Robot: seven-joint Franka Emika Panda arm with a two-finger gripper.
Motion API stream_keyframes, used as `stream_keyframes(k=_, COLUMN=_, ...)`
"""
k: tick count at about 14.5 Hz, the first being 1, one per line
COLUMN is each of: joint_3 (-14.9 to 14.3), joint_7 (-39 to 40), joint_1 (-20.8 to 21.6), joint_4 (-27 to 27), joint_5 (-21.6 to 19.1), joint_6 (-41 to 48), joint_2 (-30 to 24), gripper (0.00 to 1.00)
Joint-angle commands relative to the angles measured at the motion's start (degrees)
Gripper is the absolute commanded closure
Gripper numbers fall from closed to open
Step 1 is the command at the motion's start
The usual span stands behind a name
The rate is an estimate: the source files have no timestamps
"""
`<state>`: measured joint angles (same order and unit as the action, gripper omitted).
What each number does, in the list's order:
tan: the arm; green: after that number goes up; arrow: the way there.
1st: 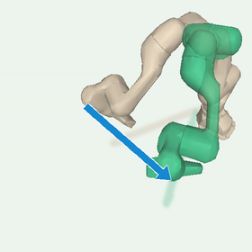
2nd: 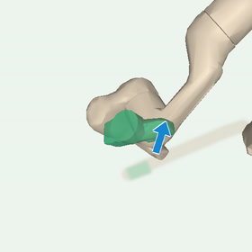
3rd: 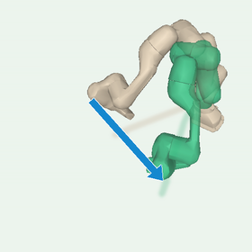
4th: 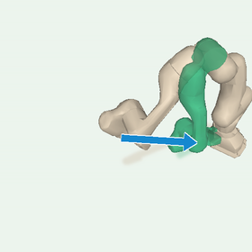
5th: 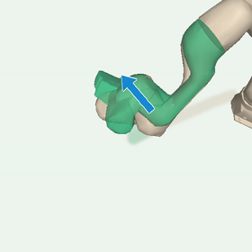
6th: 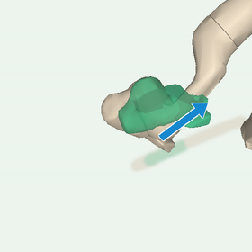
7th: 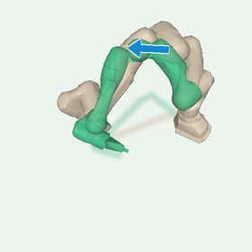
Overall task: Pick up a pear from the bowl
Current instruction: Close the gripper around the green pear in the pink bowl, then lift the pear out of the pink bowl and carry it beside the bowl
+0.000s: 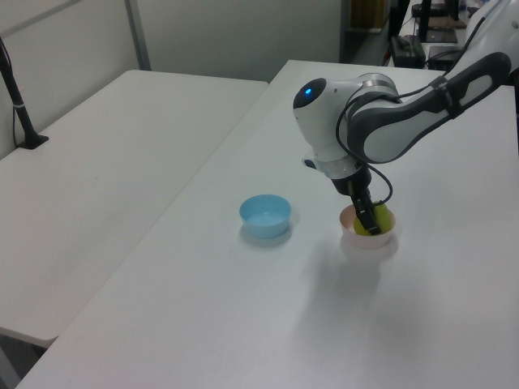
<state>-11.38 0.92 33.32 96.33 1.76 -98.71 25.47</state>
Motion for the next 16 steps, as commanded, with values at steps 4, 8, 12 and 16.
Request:
stream_keyframes(k=4, joint_3=0.0, joint_7=2.0, joint_1=-3.2, joint_4=-2.2, joint_5=0.0, joint_6=3.0, joint_2=-7.4, gripper=0.67)
stream_keyframes(k=8, joint_3=0.0, joint_7=7.1, joint_1=-13.5, joint_4=-6.0, joint_5=-0.6, joint_6=3.7, joint_2=-8.7, gripper=0.66)
stream_keyframes(k=12, joint_3=-0.2, joint_7=10.9, joint_1=-20.6, joint_4=-5.7, joint_5=0.4, joint_6=-2.9, joint_2=-4.3, gripper=0.60)
stream_keyframes(k=16, joint_3=-0.3, joint_7=10.2, joint_1=-21.3, joint_4=-5.5, joint_5=1.1, joint_6=-8.7, joint_2=0.9, gripper=0.51)
